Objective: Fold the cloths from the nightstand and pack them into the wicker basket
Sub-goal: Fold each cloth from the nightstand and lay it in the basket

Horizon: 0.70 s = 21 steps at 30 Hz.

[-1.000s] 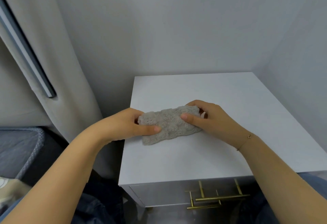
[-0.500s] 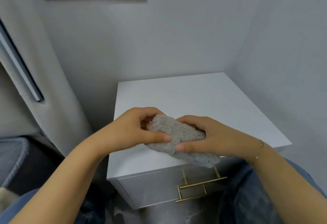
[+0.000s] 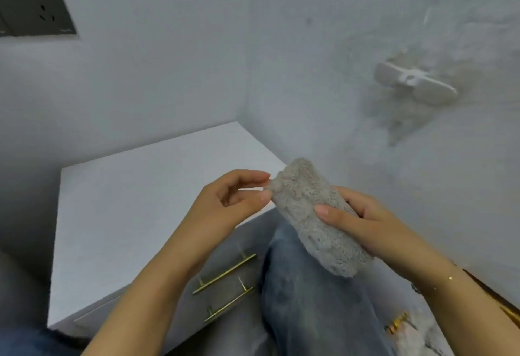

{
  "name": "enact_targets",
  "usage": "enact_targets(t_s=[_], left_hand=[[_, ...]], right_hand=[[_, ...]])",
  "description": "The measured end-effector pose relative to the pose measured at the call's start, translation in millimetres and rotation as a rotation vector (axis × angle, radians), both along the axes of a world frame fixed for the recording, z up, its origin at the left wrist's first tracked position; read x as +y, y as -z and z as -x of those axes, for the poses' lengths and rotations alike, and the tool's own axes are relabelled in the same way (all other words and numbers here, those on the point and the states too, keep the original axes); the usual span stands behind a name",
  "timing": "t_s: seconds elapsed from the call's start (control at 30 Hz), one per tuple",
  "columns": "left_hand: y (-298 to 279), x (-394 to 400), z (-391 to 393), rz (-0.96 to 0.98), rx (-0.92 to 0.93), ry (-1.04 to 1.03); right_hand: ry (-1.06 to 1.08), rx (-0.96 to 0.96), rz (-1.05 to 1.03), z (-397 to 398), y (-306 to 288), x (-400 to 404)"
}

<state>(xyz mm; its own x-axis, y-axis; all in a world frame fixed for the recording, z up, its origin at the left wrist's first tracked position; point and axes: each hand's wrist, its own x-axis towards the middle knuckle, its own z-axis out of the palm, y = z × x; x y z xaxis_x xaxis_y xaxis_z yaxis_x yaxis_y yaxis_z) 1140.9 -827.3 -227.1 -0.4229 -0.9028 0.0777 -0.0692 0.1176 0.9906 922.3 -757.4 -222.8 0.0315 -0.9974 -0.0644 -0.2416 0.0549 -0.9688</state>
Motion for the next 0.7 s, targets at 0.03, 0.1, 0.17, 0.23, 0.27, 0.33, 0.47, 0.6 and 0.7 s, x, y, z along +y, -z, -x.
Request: enact_targets(t_s=[0.03,0.1,0.17,0.23,0.27,0.33,0.47,0.6,0.7], left_hand=[[0.6,9.2,17.2,-0.015,0.014,0.055],[3.9,23.7,45.6,-0.029,0.021,0.142],[8.6,36.9,70.6,-0.034,0.019,0.224],[13.7,52.1,98.2,-0.036,0.006,0.308],[15.7,57.9,108.8,-0.034,-0.004,0.342],[19.7,72.8,137.5,-0.039,-0.047,0.434],[36.7,95.1,198.0,-0.025,-0.233,0.609],[64.9,108.7,253.2,-0.028,-0.338,0.643],[88.4,122.7,277.4,0.007,-0.445,0.713]], right_hand=[[0.061,-0.015,-0.004,14.3,0.4,18.3],[0.156,-0.048,-0.007,40.5,6.3,48.6],[0.220,-0.088,-0.023,63.6,15.1,79.7],[0.270,-0.146,-0.034,85.8,25.3,113.9],[0.293,-0.160,-0.043,93.9,30.1,126.1],[0.363,-0.175,-0.067,114.4,41.4,154.5],[0.487,-0.195,-0.124,154.4,66.4,197.7],[0.658,-0.272,-0.175,196.8,101.7,232.3],[0.832,-0.300,-0.185,226.4,135.7,250.4]])
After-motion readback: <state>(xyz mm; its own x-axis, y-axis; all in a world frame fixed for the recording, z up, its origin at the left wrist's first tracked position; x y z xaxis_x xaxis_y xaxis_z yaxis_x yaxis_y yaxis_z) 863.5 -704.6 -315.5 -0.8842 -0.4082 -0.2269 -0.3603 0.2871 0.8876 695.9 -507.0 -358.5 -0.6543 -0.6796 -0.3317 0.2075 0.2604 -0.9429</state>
